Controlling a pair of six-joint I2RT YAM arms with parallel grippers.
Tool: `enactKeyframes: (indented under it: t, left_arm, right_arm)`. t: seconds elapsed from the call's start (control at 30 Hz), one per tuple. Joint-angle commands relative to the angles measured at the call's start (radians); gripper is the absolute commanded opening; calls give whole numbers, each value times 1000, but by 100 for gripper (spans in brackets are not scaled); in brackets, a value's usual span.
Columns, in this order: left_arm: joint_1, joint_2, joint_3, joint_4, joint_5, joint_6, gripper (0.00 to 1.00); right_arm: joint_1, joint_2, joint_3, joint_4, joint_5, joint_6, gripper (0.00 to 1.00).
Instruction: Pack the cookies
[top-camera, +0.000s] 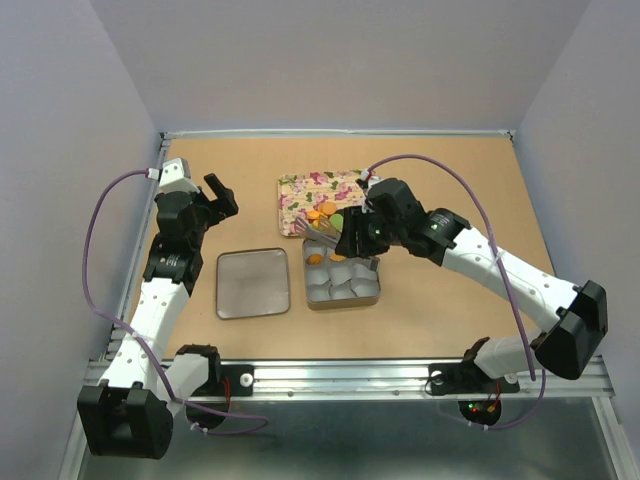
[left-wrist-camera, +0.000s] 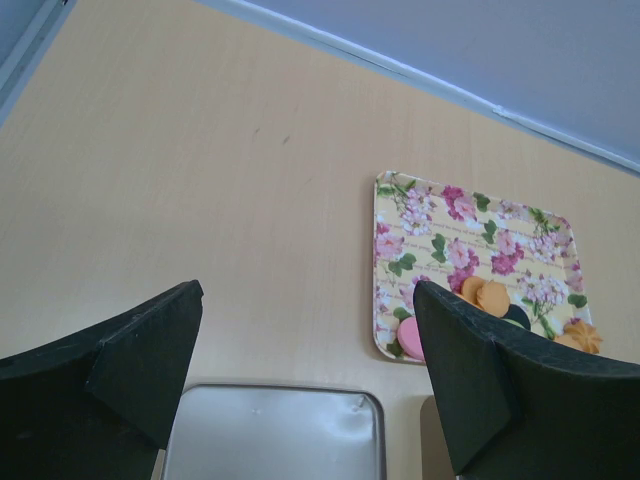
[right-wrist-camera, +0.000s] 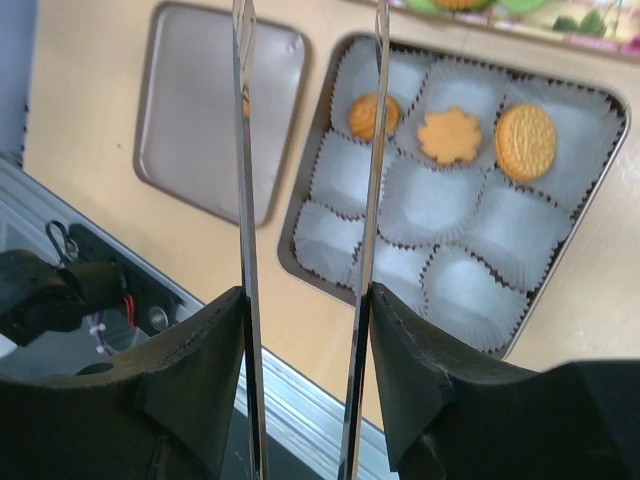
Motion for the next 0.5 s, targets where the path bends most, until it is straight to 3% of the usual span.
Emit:
enactKeyframes:
  t: [0.0, 0.13, 0.47]
  left_arm:
    - [-8, -18, 36, 27, 1, 3, 98]
    - [-6, -18, 38, 27, 1, 1, 98]
    - [-8, 36, 93, 34, 7, -20, 98]
  right_arm:
    - [6, -15, 89, 31, 21, -11, 56]
    - [6, 6, 121, 19, 35, -28, 56]
    - [-26, 186, 308, -82, 270, -153, 57]
